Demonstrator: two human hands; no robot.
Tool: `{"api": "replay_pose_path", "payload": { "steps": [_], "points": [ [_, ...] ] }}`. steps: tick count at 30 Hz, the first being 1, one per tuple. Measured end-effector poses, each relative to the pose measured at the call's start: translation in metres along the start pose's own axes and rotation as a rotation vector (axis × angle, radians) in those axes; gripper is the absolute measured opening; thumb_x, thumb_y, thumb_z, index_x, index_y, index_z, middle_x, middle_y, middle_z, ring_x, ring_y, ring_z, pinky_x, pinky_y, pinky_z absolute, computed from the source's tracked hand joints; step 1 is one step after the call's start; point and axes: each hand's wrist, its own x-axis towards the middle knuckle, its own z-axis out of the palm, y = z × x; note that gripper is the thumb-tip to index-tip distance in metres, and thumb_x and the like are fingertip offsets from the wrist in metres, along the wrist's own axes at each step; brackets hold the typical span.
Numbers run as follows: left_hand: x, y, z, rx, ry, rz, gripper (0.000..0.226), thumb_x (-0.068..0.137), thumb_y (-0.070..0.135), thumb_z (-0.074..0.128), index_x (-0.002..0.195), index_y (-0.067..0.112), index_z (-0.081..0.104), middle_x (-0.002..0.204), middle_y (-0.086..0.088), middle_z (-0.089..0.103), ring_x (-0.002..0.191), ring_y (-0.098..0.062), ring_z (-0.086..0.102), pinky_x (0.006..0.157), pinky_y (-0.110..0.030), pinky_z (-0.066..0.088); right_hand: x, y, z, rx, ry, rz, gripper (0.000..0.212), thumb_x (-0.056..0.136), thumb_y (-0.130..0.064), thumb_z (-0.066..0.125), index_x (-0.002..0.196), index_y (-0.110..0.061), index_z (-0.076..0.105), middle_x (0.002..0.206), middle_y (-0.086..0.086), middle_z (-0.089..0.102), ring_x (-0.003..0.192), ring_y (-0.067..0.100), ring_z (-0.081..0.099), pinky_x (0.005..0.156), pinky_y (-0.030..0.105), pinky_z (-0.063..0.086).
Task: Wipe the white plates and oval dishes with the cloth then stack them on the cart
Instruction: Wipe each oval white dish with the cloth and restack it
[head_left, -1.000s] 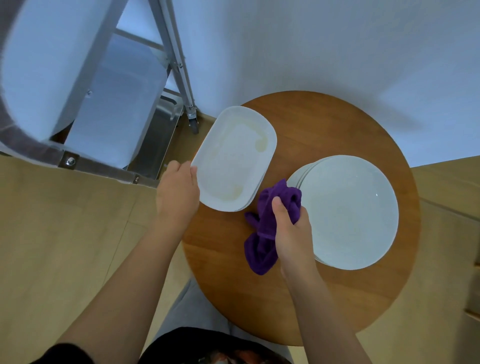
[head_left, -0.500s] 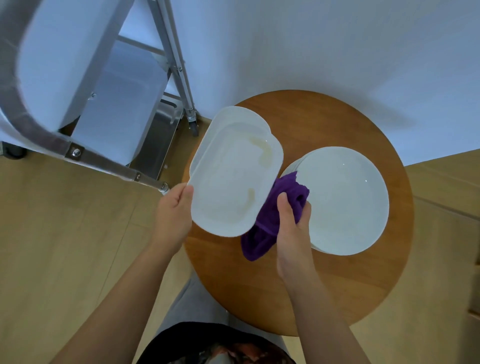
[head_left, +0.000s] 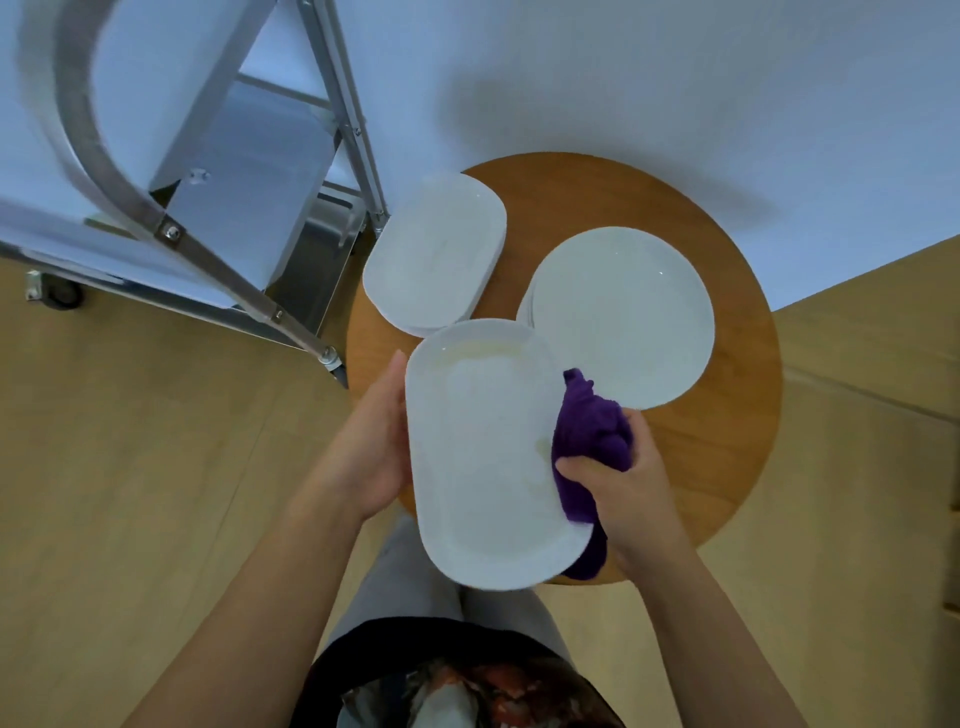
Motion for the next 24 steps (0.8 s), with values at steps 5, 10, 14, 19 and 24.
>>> {"api": "replay_pose_path", "payload": {
  "steps": [5,10,14,19,24],
  "points": [
    [-0.004,-0.024,0.026,-0.061,0.084,-0.085,0.044,0.096,0.050,0.038,0.118,0.024,0.066,0.119,-0.008,0.067,0.113,-0.029,0.062,0.104,-0.051,0.042,-0.037,0.011,-0.021,0.066,0.125,0.003,0.029,0.081,-0.008,0.067,0.096,-0.030,0.058,0.086,-0.006,0.069,0.076,0.013,0.067,0.059,0.023,0.051],
    [-0.015,-0.044,0.054,-0.035,0.069,-0.031,0.055,0.098,0.052,0.025,0.138,0.021,0.046,0.132,-0.012,0.058,0.122,-0.034,0.054,0.106,-0.057,0.036,-0.062,-0.003,-0.027,0.044,0.365,-0.349,0.026,0.075,-0.034,0.050,0.100,-0.034,0.059,0.088,-0.018,0.066,0.082,0.005,0.063,0.066,0.017,0.050],
    [-0.025,-0.055,0.075,0.071,0.134,0.064,0.056,0.095,0.056,0.028,0.136,0.023,0.048,0.125,-0.005,0.063,0.116,-0.025,0.059,0.102,-0.049,0.044,-0.054,-0.002,-0.009,-0.624,0.331,-0.419,0.066,0.082,-0.053,0.042,0.141,-0.027,0.035,0.129,-0.025,0.048,0.121,0.002,0.045,0.102,0.027,0.039],
    [-0.035,-0.069,0.092,0.131,0.125,0.170,0.066,0.081,0.064,0.033,0.133,0.026,0.050,0.120,0.005,0.065,0.108,-0.008,0.062,0.094,-0.031,0.052,-0.026,0.011,0.011,-0.954,0.362,-0.308,0.071,0.083,-0.064,0.018,0.149,-0.039,0.006,0.160,-0.005,0.001,0.146,0.021,-0.007,0.111,0.056,-0.004],
    [-0.032,-0.070,0.094,0.206,0.134,0.323,0.033,0.102,0.037,0.027,0.114,0.033,0.058,0.103,0.021,0.070,0.100,0.008,0.061,0.085,-0.013,0.050,-0.026,0.016,0.027,-0.759,0.316,-0.522,0.055,0.087,-0.056,0.028,0.138,-0.036,0.034,0.158,-0.008,0.016,0.145,0.014,0.000,0.108,0.046,-0.019]
  ]
}}
